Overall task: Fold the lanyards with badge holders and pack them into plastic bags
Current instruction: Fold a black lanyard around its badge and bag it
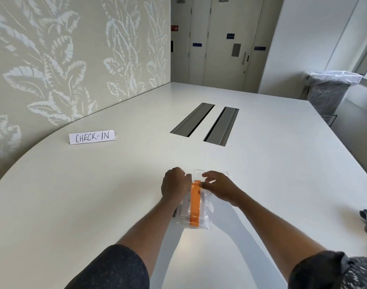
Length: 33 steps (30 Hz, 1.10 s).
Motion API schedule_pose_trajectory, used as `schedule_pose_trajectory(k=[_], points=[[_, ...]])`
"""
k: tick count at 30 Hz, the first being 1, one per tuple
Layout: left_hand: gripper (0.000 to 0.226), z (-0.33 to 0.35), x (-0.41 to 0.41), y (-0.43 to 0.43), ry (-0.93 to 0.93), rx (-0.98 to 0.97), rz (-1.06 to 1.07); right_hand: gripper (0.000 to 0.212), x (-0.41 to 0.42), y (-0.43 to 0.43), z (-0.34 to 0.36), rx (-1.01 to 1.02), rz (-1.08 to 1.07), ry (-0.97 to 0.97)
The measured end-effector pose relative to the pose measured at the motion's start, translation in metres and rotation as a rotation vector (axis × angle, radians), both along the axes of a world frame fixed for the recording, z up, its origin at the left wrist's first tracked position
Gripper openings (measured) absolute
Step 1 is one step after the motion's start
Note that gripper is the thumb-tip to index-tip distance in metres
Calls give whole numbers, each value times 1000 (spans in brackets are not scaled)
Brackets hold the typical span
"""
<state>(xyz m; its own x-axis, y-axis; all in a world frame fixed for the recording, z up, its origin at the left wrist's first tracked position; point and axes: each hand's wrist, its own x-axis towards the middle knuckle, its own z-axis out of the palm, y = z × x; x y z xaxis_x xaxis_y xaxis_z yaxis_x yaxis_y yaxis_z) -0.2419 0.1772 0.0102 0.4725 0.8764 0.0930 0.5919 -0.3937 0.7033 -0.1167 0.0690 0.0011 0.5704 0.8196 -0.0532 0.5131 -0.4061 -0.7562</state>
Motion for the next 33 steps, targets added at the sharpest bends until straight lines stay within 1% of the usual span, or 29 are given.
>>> schedule_pose_trajectory(k=[4,8,12,16,21,29,33], points=[[35,3,1,-11,-20,49,20,47,4,-10,3,41,-84,-48],[34,13,15,-28,-78,97,-55,47,11,-30,11,71,-155,-159],[35,24,38,-55,-96,125,-143,54,22,-63,20,14,-144,-342],[36,31,70,-94,-116,132,-268,55,40,-106,27,-79,-202,-479],[36,35,114,-151,-147,94,-396,54,68,-171,31,-121,-351,-482],[36,33,177,-247,-152,-89,-578,49,114,-278,26,-165,-668,-381],[38,30,204,-286,-138,-145,-630,49,129,-322,20,-173,-768,-349]])
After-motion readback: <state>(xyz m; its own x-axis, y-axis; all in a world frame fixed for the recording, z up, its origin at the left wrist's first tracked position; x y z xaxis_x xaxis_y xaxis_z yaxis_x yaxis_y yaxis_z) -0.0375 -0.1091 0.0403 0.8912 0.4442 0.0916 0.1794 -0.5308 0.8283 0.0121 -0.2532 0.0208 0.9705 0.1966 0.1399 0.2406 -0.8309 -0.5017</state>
